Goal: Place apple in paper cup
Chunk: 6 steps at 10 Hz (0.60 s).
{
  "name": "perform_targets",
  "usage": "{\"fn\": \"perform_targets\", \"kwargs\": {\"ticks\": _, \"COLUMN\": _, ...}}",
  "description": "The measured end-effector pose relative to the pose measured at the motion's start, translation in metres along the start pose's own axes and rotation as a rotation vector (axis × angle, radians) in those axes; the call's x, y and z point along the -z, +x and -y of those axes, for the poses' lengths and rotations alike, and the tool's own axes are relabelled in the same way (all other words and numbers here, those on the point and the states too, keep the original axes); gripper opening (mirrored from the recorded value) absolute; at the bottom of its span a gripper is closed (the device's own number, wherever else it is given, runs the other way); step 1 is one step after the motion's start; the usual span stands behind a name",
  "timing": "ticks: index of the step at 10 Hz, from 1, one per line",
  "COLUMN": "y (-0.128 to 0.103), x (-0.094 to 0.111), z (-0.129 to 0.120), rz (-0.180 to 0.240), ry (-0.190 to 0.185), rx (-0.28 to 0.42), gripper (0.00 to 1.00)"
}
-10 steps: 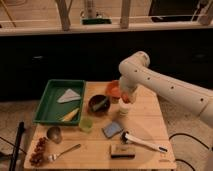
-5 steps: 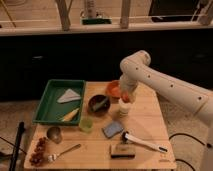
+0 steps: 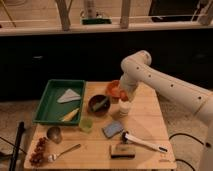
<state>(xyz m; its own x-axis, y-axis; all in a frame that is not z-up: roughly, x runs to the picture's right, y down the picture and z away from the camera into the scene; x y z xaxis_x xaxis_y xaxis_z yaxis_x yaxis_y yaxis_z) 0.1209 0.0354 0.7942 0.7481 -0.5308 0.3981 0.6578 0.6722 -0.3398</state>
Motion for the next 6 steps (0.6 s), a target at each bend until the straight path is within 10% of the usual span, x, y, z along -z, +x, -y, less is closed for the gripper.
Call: {"fn": "perform_targets", "kwargs": {"ticks": 6, "y": 0.0012, "x": 0.0016, "z": -0.0049, "rz": 0.0, "ry": -0.001, "rx": 0.007, "gripper": 0.8}}
